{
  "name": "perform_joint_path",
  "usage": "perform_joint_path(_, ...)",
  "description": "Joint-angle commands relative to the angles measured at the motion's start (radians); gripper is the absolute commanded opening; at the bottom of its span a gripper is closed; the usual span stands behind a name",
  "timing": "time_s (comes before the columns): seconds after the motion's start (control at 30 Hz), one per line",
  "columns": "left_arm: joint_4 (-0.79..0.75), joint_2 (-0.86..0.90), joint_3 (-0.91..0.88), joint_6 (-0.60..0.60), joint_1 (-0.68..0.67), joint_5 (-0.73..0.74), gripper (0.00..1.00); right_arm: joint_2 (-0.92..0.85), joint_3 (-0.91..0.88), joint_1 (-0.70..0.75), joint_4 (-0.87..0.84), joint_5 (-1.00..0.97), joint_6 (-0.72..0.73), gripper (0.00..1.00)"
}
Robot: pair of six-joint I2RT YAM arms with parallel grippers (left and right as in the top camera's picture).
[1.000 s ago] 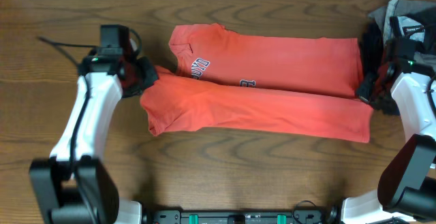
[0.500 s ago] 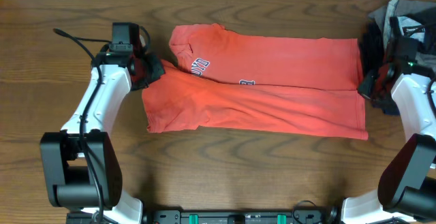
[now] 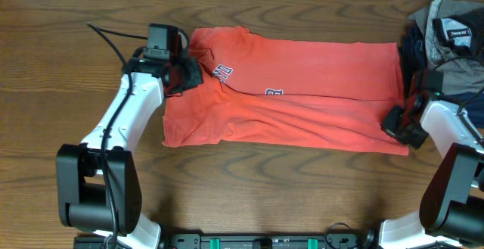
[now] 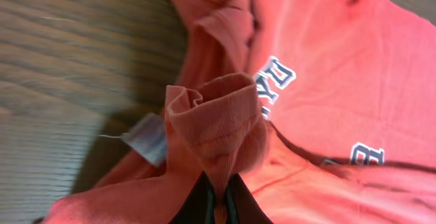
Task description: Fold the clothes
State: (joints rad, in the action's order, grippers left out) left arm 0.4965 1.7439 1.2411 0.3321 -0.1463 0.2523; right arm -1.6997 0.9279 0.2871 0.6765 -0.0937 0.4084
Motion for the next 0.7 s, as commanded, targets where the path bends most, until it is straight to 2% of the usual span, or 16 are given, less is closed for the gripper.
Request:
perform_joint_path(0.0,-0.009,0.001,0.003,-0.033,-0.035,0.005,0.06,-0.009,-0.05,0.006,-0.029,0.005,-0.014,0.09)
perform_joint_path(0.3,-0.032,0.002,0.003,-0.09,-0.087,-0.002,0.06,-0.009,-0.074,0.006,-0.046,0.005,-0.014,0.08)
perform_joint_path(0.33,-0.036,0.002,0.003,-0.097,-0.087,-0.002,0.09,-0.009,-0.074,0.006,-0.046,0.005,-0.014,0.08)
perform_joint_path(0.37,-0.039,0.002,0.003,-0.097,-0.087,-0.001,0.23,-0.009,-0.074,0.006,-0.046,0.005,-0.014,0.08)
perform_joint_path(0.43,-0.038,0.001,0.003,-0.135,-0.087,0.027,0.65,-0.009,-0.074,0.006,-0.046,0.005,-0.014,0.08)
perform_joint_path(0.47,-0.034,0.001,0.003,-0.178,-0.087,0.057,0.78,-0.009,-0.074,0.006,-0.046,0.005,-0.014,0.09)
perform_joint_path(0.57,-0.011,-0.006,0.004,-0.251,-0.078,0.066,0.92,-0.009,-0.074,0.006,-0.046,0.005,-0.023,0.08)
perform_joint_path(0.67,0.005,-0.016,0.005,-0.249,-0.051,0.033,0.94,-0.009,-0.074,0.006,-0.045,0.005,-0.024,0.09)
